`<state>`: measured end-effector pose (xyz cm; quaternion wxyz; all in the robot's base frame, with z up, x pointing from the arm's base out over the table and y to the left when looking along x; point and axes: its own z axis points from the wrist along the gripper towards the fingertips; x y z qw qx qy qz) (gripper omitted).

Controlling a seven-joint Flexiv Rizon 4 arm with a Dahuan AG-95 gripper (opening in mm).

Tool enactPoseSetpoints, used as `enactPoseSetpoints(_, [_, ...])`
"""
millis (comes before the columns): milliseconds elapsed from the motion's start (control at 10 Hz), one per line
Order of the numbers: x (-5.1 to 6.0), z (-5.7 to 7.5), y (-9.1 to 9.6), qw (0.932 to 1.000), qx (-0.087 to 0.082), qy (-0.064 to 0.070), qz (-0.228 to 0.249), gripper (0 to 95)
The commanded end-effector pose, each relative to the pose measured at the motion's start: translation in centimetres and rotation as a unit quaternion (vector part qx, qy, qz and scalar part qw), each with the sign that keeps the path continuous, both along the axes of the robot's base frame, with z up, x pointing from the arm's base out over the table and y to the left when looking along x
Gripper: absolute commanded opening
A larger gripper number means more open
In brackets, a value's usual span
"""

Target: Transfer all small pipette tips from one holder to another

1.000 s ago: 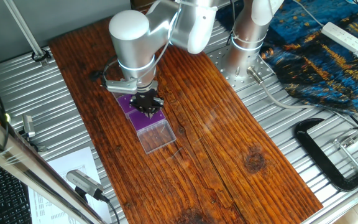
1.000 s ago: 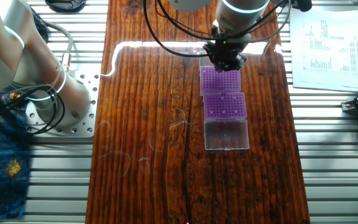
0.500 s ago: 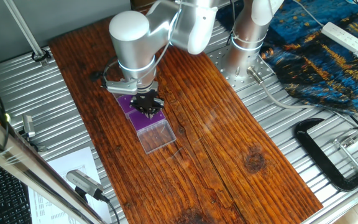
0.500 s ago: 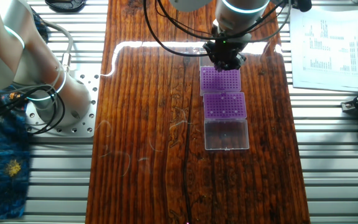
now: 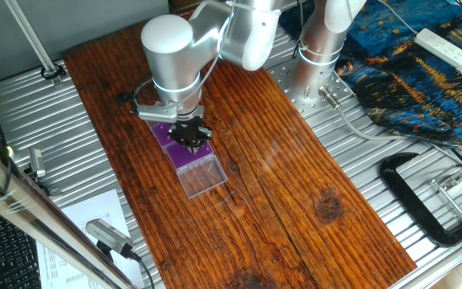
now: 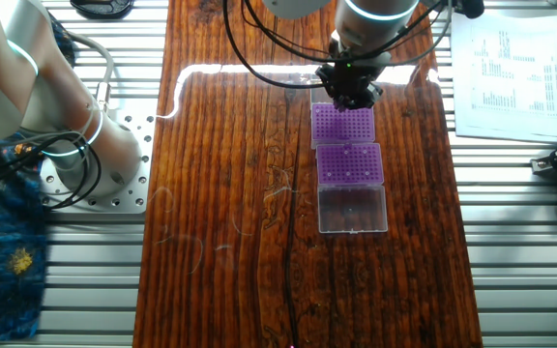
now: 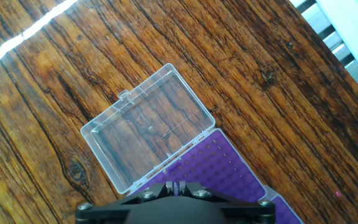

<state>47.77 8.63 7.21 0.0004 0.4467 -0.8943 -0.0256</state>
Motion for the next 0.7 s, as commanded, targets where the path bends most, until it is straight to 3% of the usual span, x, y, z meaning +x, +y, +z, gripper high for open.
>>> enactPoseSetpoints(100, [0.0,-0.1,0.01,1.0,0.002,0.0,0.0,0.0])
enactPoseSetpoints(700, [0.02,0.02,0.04,1.0,0.009,-0.001,0.0,0.0])
